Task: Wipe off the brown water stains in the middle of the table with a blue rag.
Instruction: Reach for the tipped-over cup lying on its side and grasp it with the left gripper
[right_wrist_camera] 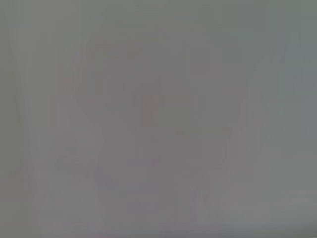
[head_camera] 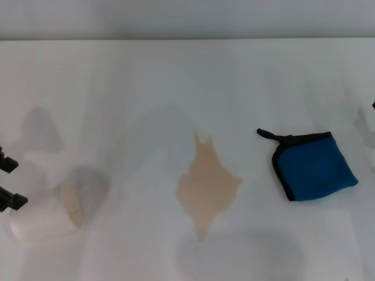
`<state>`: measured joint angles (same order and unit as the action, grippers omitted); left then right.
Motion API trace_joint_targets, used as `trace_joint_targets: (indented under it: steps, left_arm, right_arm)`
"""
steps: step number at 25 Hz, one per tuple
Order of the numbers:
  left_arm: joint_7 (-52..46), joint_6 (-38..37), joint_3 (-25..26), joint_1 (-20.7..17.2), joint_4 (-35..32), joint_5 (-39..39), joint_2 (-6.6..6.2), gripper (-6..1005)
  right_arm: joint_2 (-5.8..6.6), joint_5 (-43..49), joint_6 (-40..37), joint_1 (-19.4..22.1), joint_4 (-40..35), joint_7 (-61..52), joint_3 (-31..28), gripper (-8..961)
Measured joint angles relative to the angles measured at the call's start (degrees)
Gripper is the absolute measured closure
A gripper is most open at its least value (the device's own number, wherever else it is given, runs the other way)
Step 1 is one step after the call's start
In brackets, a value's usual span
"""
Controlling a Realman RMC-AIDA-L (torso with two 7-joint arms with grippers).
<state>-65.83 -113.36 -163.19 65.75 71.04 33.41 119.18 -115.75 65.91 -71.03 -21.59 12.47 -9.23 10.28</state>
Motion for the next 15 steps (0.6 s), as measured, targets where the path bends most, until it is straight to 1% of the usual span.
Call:
trace_joint_targets:
  steps: [5, 10, 15]
  left_arm:
    - [1.56, 0.88, -0.02, 0.06, -2.53, 0.98, 0.09, 122]
    - [1.32, 4.26, -0.02, 0.25, -6.89, 2.32, 0.07, 122]
    - [1.22, 5.88, 0.02, 0.52, -9.32, 2.56, 0.13, 122]
  right_arm:
    - [-0.03, -0.04, 0.02, -0.07, -0.41, 0.0, 0.0, 98]
    - [-0.09, -0.07, 0.03, -0.1, -0.45, 0.0, 0.01, 98]
    - [-0.1, -0.14, 0.03, 0.0, -0.45, 0.0, 0.01, 98]
